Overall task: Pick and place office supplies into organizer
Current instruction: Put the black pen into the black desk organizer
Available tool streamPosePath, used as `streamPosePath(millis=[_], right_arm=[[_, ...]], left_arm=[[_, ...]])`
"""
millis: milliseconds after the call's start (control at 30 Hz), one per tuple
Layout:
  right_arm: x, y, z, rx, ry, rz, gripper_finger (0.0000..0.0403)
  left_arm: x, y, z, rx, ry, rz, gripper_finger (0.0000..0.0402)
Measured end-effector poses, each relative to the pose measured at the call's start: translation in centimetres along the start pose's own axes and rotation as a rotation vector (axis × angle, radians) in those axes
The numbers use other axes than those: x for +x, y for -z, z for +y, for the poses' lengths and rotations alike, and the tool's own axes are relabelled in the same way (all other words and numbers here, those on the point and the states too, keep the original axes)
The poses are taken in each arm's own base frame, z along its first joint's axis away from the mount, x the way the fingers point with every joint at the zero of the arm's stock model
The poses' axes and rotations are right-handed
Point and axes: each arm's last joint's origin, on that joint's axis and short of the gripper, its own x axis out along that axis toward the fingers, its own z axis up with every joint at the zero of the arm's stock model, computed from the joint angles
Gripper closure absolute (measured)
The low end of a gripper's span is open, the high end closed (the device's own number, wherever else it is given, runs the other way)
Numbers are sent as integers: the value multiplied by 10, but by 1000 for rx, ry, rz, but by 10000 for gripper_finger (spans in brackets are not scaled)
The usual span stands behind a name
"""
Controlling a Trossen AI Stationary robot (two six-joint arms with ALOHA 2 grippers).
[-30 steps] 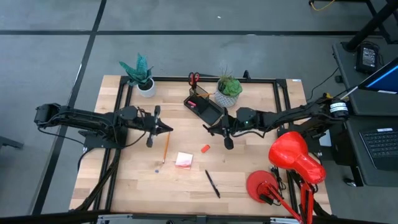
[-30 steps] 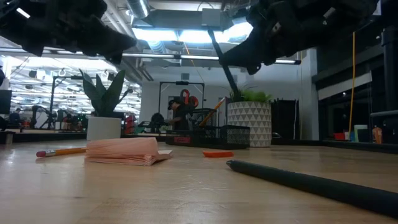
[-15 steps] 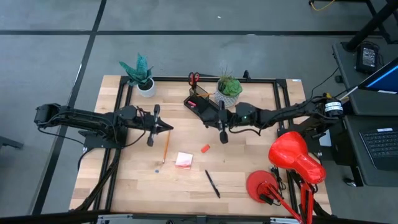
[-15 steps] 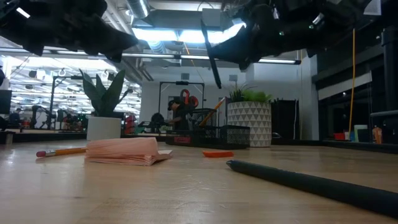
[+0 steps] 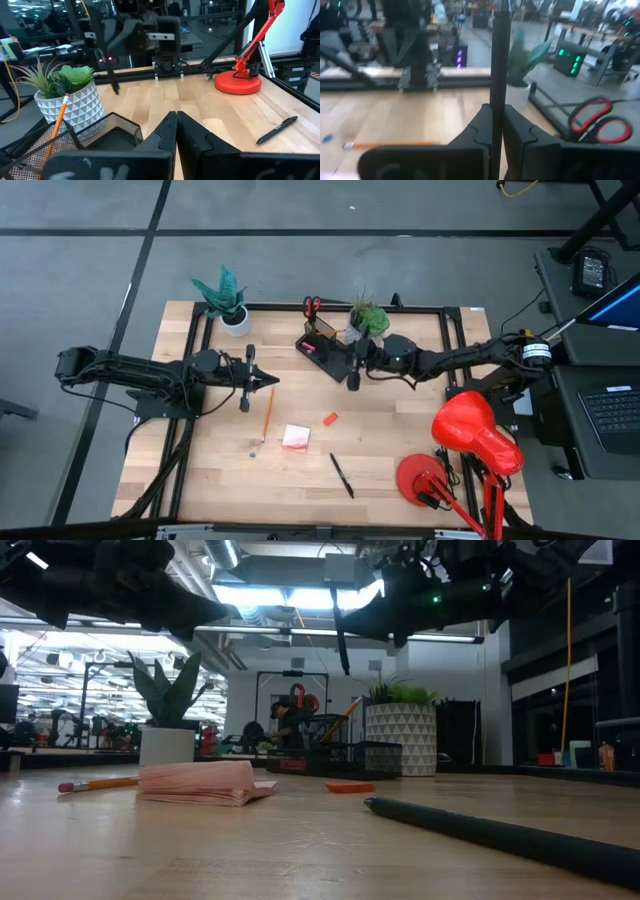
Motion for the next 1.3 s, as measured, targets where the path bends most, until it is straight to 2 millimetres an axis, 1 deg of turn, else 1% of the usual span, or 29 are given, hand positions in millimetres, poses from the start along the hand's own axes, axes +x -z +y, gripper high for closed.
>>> streamPosePath(millis=[133,300,400,567,700,833,1100,1300], right_arm=[[0,-5,-9,6,33,-54,382],[3,-9,-24,17,83,-71,381],[12,-14,-30,16,100,-86,381],[38,-17,-41,13,125,-68,379],[57,-11,-49,12,151,-49,380],[67,-4,-58,40,172,-34,380],[70,7,-71,22,269,17,381],[75,21,-71,20,298,59,378]], left_arm=[[0,0,0,0,1,1,396],[0,0,0,-1,1,4,396],[0,1,0,-1,3,14,396],[0,3,0,-3,5,28,396],[0,3,0,-4,6,29,396],[0,6,-1,-23,9,58,396],[0,7,-1,-24,10,71,396],[0,7,-1,-24,10,71,396]])
